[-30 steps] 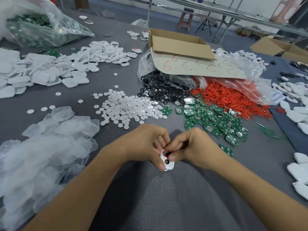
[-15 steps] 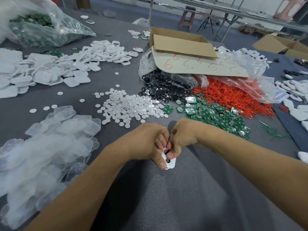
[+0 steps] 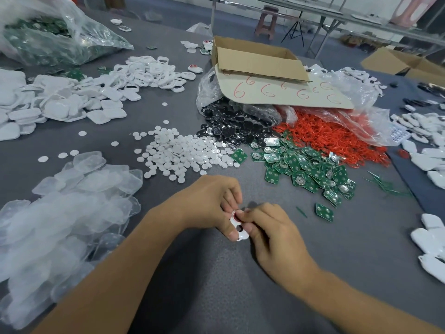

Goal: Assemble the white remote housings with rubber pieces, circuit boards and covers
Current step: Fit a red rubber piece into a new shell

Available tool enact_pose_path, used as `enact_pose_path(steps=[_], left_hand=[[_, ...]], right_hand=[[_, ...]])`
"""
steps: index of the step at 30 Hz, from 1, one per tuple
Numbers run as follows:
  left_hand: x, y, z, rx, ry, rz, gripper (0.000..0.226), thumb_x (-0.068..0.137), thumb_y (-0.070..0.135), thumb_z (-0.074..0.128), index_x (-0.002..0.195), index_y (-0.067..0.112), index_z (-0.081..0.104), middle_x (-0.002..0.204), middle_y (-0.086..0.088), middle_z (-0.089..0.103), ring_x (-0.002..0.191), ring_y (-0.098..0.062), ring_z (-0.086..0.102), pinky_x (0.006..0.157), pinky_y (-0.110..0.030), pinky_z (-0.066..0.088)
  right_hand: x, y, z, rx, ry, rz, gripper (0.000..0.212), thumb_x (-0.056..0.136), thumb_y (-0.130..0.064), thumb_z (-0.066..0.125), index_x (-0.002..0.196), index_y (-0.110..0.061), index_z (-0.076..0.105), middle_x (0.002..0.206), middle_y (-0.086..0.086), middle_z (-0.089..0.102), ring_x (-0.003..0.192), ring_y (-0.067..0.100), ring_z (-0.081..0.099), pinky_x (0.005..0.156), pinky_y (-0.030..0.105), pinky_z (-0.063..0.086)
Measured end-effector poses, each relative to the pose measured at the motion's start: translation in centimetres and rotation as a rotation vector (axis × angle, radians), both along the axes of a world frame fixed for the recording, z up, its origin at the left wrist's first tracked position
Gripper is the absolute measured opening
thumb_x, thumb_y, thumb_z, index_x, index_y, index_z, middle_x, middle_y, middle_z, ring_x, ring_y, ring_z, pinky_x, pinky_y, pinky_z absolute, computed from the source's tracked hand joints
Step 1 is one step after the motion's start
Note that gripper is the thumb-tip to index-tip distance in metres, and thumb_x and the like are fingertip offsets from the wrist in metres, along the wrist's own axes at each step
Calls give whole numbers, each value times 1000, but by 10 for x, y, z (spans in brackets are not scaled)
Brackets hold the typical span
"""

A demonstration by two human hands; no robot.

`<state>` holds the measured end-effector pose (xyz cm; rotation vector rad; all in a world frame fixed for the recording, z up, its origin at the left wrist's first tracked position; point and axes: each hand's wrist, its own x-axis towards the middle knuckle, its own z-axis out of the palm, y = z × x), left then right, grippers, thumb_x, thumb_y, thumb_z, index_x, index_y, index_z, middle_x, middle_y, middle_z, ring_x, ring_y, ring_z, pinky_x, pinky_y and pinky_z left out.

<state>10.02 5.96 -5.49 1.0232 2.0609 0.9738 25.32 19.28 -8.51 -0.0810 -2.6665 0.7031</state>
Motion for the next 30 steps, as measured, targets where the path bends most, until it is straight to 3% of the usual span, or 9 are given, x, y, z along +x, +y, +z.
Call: enact_pose_path(steps=[3,6,10,14,18,22,25,29,30], left_hand=[[0,1,-1,1,-11,-9,58,49,14,102,96,21,69,89,3,73,81,-10,71,79,-31,62],[-2,2,-1,-14,11,-27,56,49,18,102,94,22,70,88,2,75,78,-7,71,78,-29,62],[0,1,-1,-22,18,-26,53,50,18,102,93,22,72,88,3,75,76,-4,69,79,-28,61],[-1,1,-1,-35,20,-23,54,50,18,102,94,21,71,87,4,74,76,-3,68,73,-20,57],[0,2,-2,-44,23,-16,54,50,20,102,92,23,69,87,5,73,79,-5,69,74,-22,58],[3,1,-1,-54,71,3,51,51,28,102,90,25,69,86,7,72,77,-4,68,76,-26,59],[6,3,-2,-47,88,32,51,52,33,101,91,28,68,84,9,72,74,-3,68,75,-27,58],[7,3,-3,-38,83,27,51,52,34,100,92,32,69,82,10,71,70,1,68,74,-27,59],[6,3,-3,-37,84,18,50,52,34,100,92,32,70,82,9,72,70,0,68,75,-28,59]], right_hand=[[-3,0,5,-333,1,-167,19,83,-12,79,91,-29,78,81,-16,64,77,11,61,70,14,43],[-8,3,9,-456,-41,-227,16,80,-15,83,83,-30,80,79,-13,66,72,10,61,66,17,47],[-23,14,24,-617,-308,-244,7,79,-15,84,76,-21,81,73,-10,73,65,4,60,67,25,49],[-50,25,46,-650,-599,-286,10,74,-10,87,72,-12,78,60,-1,70,51,8,54,53,20,47],[-64,20,50,-465,-725,-342,15,77,-15,85,71,-14,72,50,-3,65,42,8,57,48,18,46],[-50,20,39,-437,-570,-327,15,77,-22,85,68,-18,74,60,-2,71,49,7,58,55,25,52],[-21,10,16,-398,-153,-279,8,85,-24,78,77,-26,77,71,-9,71,62,3,61,62,26,49],[-15,8,5,-500,106,-306,22,95,-11,60,95,-28,72,92,-12,71,86,12,68,77,40,57],[-16,9,6,-464,128,-278,27,91,-5,56,92,-27,71,93,-12,70,88,12,67,78,37,56]])
